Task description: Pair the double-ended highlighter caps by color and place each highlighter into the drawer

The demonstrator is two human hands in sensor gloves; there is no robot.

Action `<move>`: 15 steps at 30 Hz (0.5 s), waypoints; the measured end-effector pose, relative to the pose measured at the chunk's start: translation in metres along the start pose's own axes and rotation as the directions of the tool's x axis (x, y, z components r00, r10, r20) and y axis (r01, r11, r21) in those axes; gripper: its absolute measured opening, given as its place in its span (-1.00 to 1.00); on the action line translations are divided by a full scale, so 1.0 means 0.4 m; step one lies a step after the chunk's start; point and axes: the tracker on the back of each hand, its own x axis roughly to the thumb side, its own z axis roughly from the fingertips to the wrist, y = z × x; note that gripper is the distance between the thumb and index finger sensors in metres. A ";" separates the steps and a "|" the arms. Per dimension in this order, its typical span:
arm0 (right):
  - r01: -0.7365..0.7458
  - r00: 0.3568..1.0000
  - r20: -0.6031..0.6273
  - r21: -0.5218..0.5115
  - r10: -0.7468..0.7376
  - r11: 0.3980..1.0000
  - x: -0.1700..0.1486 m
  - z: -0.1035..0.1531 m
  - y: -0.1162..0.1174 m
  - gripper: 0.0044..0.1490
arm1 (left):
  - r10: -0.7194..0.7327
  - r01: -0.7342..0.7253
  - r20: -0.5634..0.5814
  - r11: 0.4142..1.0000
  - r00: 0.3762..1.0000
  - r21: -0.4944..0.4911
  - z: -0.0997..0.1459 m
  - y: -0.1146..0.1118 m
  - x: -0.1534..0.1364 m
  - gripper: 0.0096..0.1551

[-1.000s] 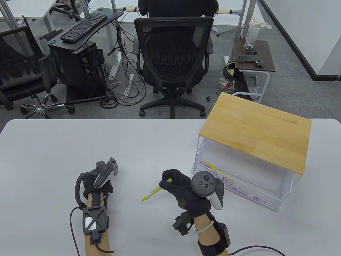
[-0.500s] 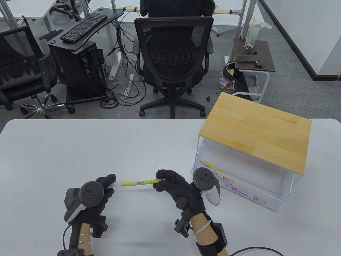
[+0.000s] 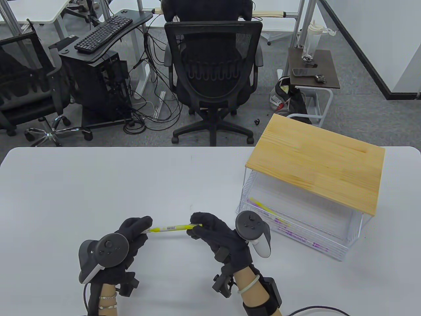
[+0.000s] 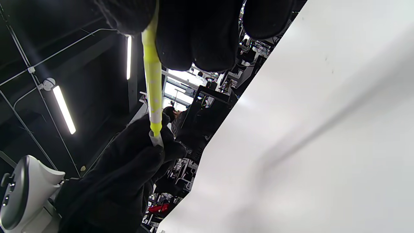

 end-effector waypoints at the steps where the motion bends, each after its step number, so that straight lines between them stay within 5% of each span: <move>1: -0.002 1.000 0.000 0.005 0.002 1.000 0.000 -0.001 0.002 -0.47 | -0.004 0.004 0.007 1.000 1.000 -0.001 0.000 0.001 0.006 -0.45; 15: -0.171 0.984 -0.070 -0.104 0.164 0.980 -0.014 0.000 -0.003 -0.40 | -0.016 0.008 0.101 0.997 0.995 0.080 0.014 0.018 0.039 -0.48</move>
